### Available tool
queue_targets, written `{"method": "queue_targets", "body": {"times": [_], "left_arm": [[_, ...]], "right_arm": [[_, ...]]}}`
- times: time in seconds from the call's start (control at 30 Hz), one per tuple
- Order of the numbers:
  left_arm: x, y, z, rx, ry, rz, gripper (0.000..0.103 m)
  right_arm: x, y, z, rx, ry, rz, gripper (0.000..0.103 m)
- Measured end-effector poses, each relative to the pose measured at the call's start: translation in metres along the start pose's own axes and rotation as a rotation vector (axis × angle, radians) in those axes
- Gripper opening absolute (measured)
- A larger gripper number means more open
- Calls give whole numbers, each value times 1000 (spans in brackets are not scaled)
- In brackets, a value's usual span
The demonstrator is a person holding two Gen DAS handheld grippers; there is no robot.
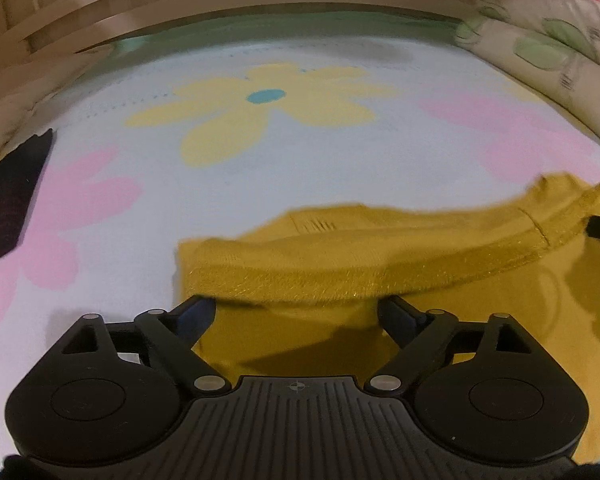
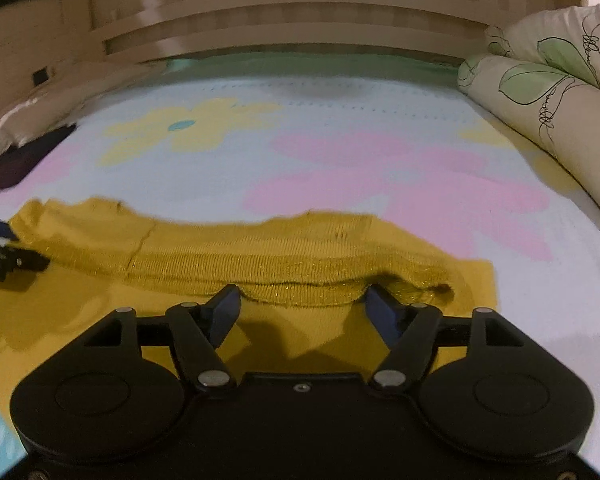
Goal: Fold small clothes
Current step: 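Lower the hem onto the sweater with both grippers and release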
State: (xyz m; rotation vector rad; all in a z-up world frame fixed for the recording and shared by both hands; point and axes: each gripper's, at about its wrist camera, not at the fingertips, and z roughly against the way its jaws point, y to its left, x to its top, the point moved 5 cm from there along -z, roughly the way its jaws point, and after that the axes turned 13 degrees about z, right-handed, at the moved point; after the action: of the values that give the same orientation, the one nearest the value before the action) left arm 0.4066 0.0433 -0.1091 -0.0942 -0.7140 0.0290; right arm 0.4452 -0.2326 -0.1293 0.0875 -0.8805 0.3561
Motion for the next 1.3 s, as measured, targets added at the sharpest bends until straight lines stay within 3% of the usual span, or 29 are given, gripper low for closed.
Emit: {"method": "queue_targets", "body": {"times": [0.2,0.33,0.47,0.6,0.8,0.87,0.93,1.03,1.2,1.3], "left_arm": [[37,18,-13,39,-15,94,88],[41,24,5,-9,-10,173,89],[20,11,27,-38,29,122,89],[-12,-14,47,-56,60,26,89],[-70,-44,64,-62,151,-72,89],[-89,-48,65,-63,190,-83,91],[-101,-47,69,-58,176,-78,97],[-109,-42,76,-51,176,-49,98],[-116,-44,84,-59,208,-103,101],[-104,-44,91,-100,199,-14,101]], "right_arm": [[20,-27,-23,-42,19,-124,73],[22,-46,-17,-48,2,-250,79],[15,-49,1,-14,25,-304,96],[3,-37,22,0,65,-306,97],[-15,0,37,24,196,-171,103],[-27,9,42,11,251,-120,103],[-41,13,46,-2,311,-84,103],[-63,13,52,-23,372,-41,103],[-72,-3,68,-11,423,-118,103],[-65,-18,79,45,392,-260,103]]}}
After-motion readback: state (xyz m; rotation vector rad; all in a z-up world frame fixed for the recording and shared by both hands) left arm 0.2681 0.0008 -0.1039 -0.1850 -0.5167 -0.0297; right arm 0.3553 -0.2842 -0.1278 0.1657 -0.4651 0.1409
